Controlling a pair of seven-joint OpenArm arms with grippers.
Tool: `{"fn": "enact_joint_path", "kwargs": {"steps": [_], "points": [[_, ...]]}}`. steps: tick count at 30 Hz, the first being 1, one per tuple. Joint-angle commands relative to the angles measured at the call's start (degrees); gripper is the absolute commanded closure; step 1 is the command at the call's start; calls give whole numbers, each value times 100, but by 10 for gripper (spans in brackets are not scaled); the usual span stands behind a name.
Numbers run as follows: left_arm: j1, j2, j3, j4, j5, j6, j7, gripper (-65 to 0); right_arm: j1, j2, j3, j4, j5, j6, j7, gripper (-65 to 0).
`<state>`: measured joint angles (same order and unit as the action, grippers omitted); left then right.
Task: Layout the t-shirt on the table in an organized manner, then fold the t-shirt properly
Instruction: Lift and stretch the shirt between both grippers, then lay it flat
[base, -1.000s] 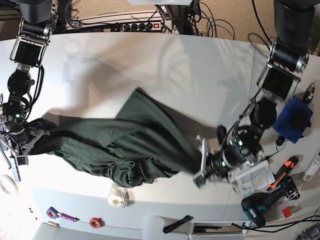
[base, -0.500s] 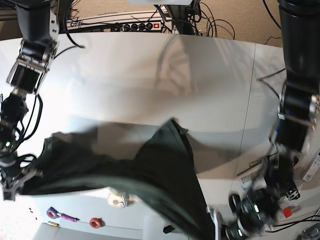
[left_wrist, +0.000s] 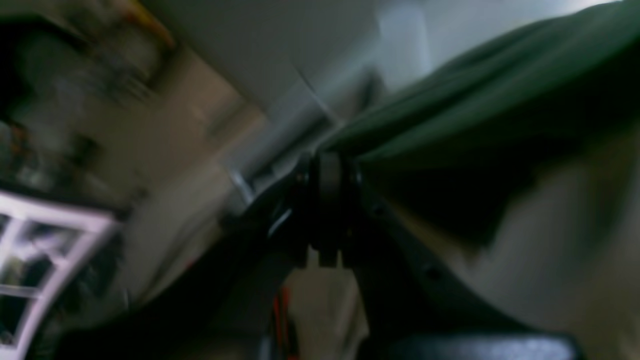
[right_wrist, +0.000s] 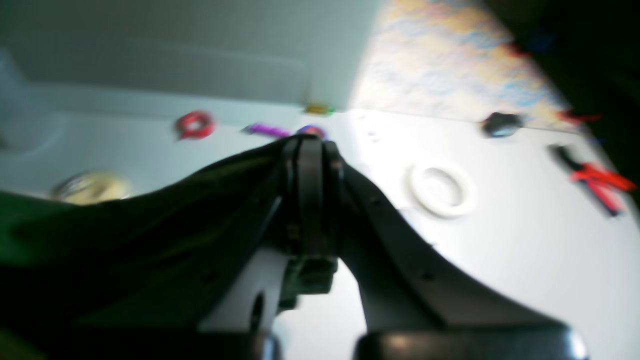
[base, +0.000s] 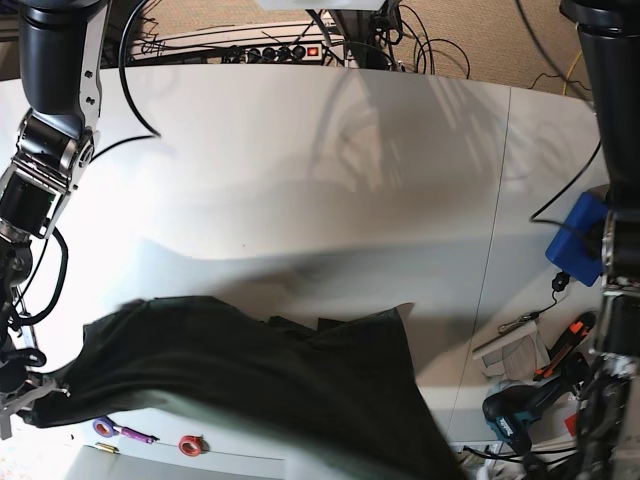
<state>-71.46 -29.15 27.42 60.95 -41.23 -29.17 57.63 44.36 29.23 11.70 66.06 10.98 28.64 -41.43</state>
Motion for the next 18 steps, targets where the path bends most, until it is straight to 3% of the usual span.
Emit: {"fn": "enact_joint_path", "kwargs": {"steps": [1,6,11,18], "points": [[-354,-140,-61,87,-269,-70,-39,0,103,192,24,203,219,52,26,0],[61,-920,-61,90,-1408,-575,323,0,-494,542,39,859,966,153,-695,0],[876,-1637,-61,92,-2164,-918,667,0,-1298,944,39,1679,1867,160,-1801,0],[2455,-1945,-61,94,-2955,-1083,1141,0,-2682,1014,42,2138,1991,153,-1991,0]]}}
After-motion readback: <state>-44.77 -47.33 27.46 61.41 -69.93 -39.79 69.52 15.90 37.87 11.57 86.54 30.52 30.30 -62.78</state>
